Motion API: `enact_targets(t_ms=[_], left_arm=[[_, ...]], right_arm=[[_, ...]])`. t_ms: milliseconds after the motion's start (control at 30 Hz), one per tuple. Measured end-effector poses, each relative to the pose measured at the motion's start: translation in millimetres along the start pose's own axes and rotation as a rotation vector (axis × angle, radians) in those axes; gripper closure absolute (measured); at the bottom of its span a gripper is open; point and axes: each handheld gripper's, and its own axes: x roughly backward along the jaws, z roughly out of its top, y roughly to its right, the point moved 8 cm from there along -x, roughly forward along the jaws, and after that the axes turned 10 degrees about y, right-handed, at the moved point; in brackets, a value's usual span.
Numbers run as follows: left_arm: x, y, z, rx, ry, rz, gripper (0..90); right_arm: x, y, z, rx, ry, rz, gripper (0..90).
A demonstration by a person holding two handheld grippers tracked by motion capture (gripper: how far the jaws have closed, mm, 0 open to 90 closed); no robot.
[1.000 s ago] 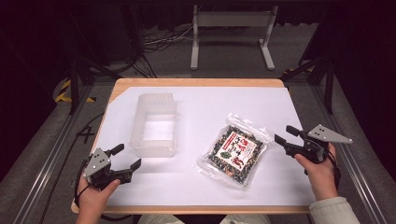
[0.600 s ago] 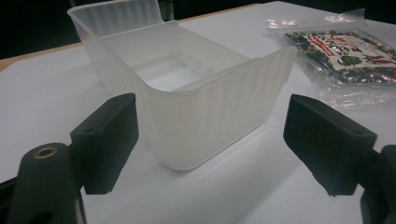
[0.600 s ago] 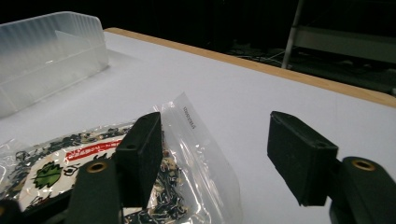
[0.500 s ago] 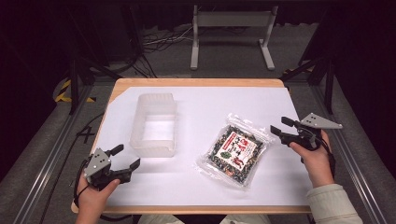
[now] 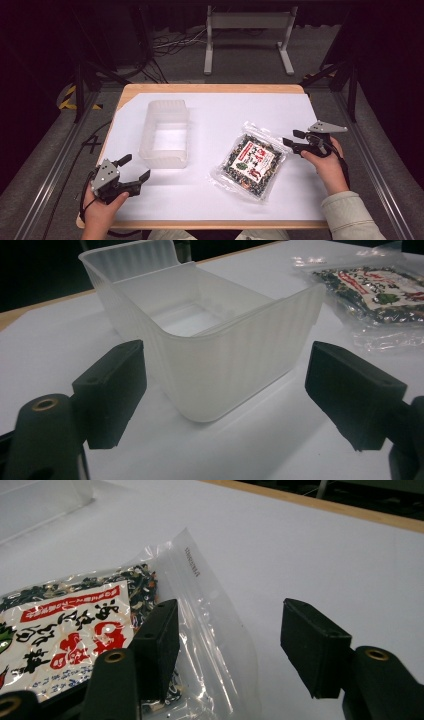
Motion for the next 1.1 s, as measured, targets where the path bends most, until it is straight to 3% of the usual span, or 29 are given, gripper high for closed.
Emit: enact_targets(t_ms=[567, 633, 667, 1000, 1100], left_arm=[[-1.2, 1.4, -1.6, -0.005, -0.01, -0.002, 18.6], [-1.3, 2.2, -1.6, 0.002, -0.011, -0.005, 18.3], [-1.5, 3.1, -1.7, 0.005, -0.013, -0.007, 17.8], [-2.4, 4.7, -2.6, -0.003, -0.024, -0.011, 17.8], [-3.1, 5.7, -3.0, -0.013, -0.031, -0.013, 17.4]], right_arm=[[-11.0, 0.3, -26.6, -0.099, -0.091, 0.039, 45.5], [-12.4, -1.5, -28.3, -0.162, -0.081, 0.076, 44.4], [-12.6, -0.9, -29.1, -0.168, -0.082, 0.075, 44.4], [-16.1, -3.1, -35.6, -0.202, -0.106, 0.09, 42.5], [-16.8, -4.9, -36.6, -0.187, -0.12, 0.089, 43.4]])
